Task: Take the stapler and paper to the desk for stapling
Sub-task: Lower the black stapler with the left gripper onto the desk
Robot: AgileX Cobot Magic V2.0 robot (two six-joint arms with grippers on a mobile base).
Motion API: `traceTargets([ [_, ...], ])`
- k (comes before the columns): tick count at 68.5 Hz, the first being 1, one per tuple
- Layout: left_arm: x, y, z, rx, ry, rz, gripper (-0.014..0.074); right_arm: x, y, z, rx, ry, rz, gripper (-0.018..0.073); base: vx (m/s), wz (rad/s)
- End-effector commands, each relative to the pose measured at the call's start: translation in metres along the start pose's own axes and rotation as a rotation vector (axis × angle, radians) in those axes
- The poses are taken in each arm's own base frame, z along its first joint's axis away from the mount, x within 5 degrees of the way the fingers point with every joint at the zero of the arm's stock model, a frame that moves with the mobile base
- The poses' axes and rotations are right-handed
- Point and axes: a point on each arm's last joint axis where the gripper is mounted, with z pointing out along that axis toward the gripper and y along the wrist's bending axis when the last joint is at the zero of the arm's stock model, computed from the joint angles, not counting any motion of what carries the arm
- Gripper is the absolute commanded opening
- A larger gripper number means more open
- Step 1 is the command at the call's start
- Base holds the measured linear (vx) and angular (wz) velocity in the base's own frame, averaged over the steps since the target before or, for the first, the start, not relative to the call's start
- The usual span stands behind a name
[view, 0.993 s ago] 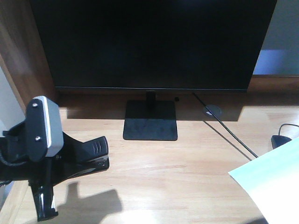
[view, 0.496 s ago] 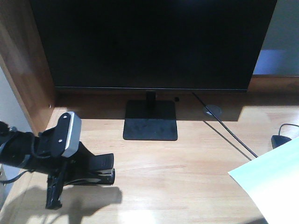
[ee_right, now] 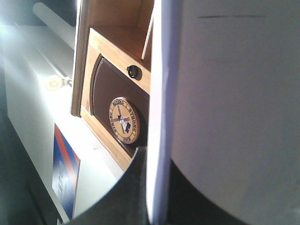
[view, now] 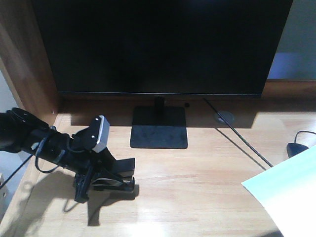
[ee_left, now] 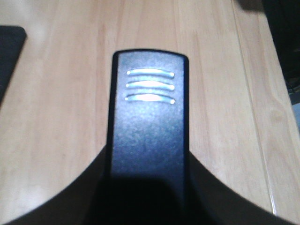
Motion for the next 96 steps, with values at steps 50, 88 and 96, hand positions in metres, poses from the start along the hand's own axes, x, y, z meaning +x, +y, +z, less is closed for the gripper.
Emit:
traceTargets([
  [50,-0.004,0.002,0.024,0.052,-0.056,-0.023,0.0071,-0.003,0.010,0.004,-0.055,-0.012,-0.021,-0.0005,0.00,0.00],
  [88,-0.002,-0.001,0.023,0.081,-0.027,-0.142,0.0572,-0.003,0.010,0.004,-0.055,-0.012,-0.021,-0.0005,0.00,0.00],
  [96,-0.003,-0.001,0.023,0.077,-0.025,-0.181,0.0633,-0.003,0.010,0.004,-0.055,-0.012,-0.021,-0.0005,0.00,0.00],
])
